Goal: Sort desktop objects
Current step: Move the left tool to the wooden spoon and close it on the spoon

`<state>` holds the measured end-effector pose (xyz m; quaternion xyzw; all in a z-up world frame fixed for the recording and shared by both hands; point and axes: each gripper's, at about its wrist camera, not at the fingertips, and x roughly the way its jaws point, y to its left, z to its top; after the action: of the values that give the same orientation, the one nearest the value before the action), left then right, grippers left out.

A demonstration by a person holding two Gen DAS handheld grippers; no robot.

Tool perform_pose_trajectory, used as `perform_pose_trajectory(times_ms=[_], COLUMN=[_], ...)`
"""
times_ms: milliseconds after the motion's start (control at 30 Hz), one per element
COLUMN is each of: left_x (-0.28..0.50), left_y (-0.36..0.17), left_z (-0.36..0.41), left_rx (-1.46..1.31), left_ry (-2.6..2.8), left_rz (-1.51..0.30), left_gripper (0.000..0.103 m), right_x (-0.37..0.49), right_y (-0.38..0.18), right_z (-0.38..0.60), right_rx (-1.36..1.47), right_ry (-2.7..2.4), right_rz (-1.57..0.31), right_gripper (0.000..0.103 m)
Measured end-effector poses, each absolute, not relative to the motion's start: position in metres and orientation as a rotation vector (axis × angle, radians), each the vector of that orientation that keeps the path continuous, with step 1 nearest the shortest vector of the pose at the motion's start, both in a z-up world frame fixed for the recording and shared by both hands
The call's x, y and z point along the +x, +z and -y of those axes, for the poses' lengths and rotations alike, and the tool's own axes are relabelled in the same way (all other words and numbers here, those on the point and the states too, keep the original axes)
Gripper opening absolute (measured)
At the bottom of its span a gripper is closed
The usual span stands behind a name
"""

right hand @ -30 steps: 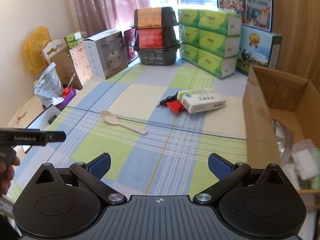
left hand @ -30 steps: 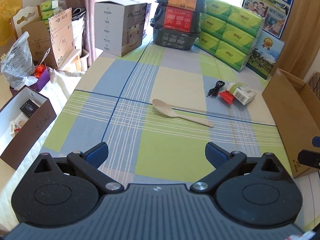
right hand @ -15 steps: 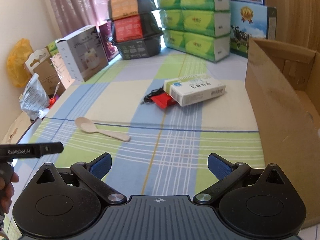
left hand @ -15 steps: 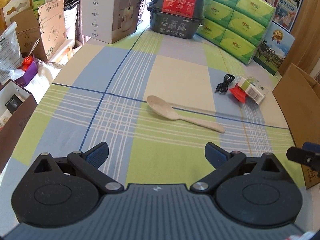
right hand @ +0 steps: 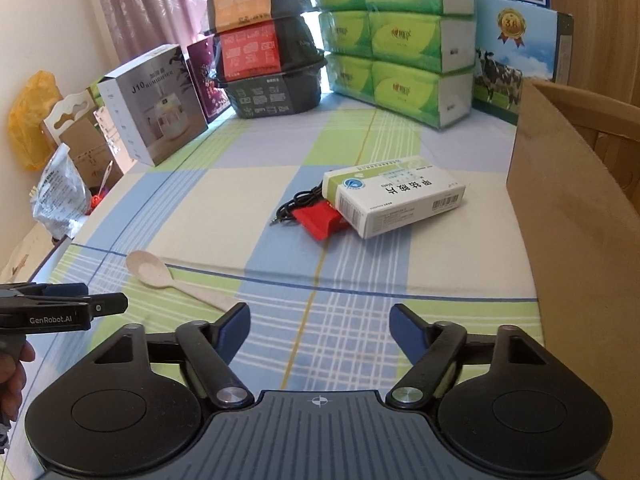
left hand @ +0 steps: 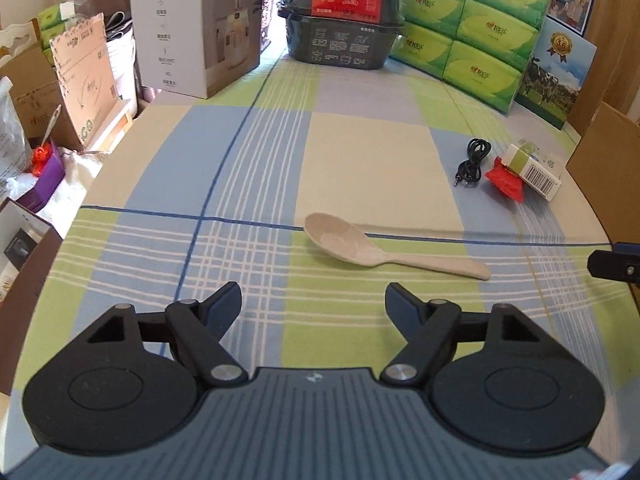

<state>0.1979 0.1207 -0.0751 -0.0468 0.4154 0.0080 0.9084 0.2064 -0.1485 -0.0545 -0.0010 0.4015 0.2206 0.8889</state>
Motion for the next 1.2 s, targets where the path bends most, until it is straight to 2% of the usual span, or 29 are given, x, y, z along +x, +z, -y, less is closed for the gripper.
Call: perform_pose_trajectory(times_ms=[67, 233, 367, 500, 767, 900, 1200], left_x=[0.202, 0.214, 0.22, 0.228, 0.24, 0.243, 0.242], left_y=[-0.076, -0.08, -0.083, -0.088, -0.094, -0.096, -0.089], left_z=[-0.119, -0.116, -0.119, -0.122, -0.119, -0.12, -0.113], left_rx=[-0.097, -0.125, -0.161, -0.206, -0.24, -0.275, -0.365], left_ry=[0.006, -0.005, -0.003, 0.016, 0.024, 0.025, -0.007], left_rz=[-0.853, -0.846, -0.838, -0.838, -0.819, -0.82, -0.827], left_gripper=[0.071, 0.055, 0.051, 0.041, 0.037, 0.016, 0.008], right_x=[0.209, 0.212, 0.216, 0.216, 0.222, 0.224, 0.227], right_y=[-0.057, -0.064, -0.066, -0.066, -0.071, -0.071, -0.071], right_z=[0.146, 0.141, 0.144, 0.141, 0.143, 0.142, 0.142], right_rx=[-0.008, -0.035, -0.025, -0.036, -0.043, -0.044, -0.038], right_ry=[0.462, 0.473, 0.461, 0.468, 0.452, 0.451, 0.438], right_rz=[-0.845, -0.857, -0.866, -0.864, -0.872, -0.872, -0.865], right_gripper=[0.071, 0.07, 0.07, 0.07, 0.07, 0.07, 0.07])
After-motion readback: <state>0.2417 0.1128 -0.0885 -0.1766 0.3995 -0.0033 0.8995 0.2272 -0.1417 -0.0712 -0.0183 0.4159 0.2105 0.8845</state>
